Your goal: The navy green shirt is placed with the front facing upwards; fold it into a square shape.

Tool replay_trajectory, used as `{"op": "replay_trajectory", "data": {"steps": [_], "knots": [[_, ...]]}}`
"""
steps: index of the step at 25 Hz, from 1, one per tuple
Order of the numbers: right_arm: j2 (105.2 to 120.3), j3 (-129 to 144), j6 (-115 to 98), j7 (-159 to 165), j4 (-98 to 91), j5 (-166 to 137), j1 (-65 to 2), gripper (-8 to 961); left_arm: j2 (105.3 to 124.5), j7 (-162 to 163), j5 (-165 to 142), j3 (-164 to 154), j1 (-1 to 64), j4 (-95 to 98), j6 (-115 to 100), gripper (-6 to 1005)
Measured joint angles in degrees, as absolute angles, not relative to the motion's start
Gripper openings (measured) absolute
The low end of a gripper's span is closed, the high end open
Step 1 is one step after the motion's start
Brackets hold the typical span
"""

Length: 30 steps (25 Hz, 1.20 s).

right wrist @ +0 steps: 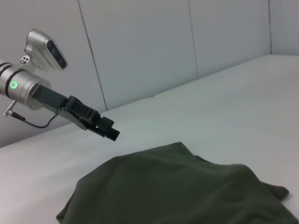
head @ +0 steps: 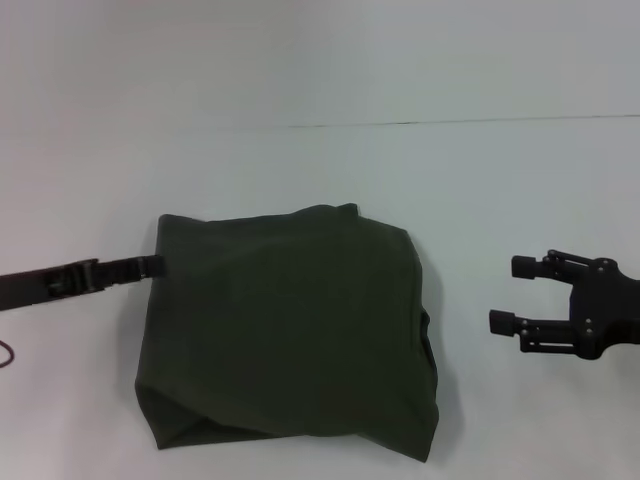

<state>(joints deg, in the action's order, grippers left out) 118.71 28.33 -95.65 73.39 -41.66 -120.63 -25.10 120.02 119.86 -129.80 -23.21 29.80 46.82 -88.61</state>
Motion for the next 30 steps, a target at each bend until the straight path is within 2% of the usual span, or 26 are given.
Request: {"op": "replay_trajectory", "data": {"steps": [7, 13, 15, 23, 30], "knots": [[119.82, 28.5, -95.2, 66.5, -39.5, -120.5, -27.0, 916, 120.79, 108.0, -127.4, -22.7, 28.1, 49.1, -90.4, 585], [120.05, 28.8, -91.7, 58.3, -31.3, -119.3, -30.6, 916, 123.34, 93.6, -122.8, -23.2, 25.6, 50.5, -92.9, 786], [120.19, 29.4, -89.1, 55.2, -27.9, -119.3, -32.1, 916, 123.77, 90.3, -122.4, -23.2, 25.1, 50.4, -93.1, 917], [120.34, 33.4, -77.1, 49.2, -18.5, -119.3, -36.5, 916, 123.97, 82.2, -120.3, -23.1, 23.4, 47.4, -94.9, 917], [120.14, 34.5, -73.4, 48.8, -17.7, -119.4, -35.7, 917, 124.0, 81.1, -118.8, -23.0, 22.2, 47.2, -95.6, 917]]}}
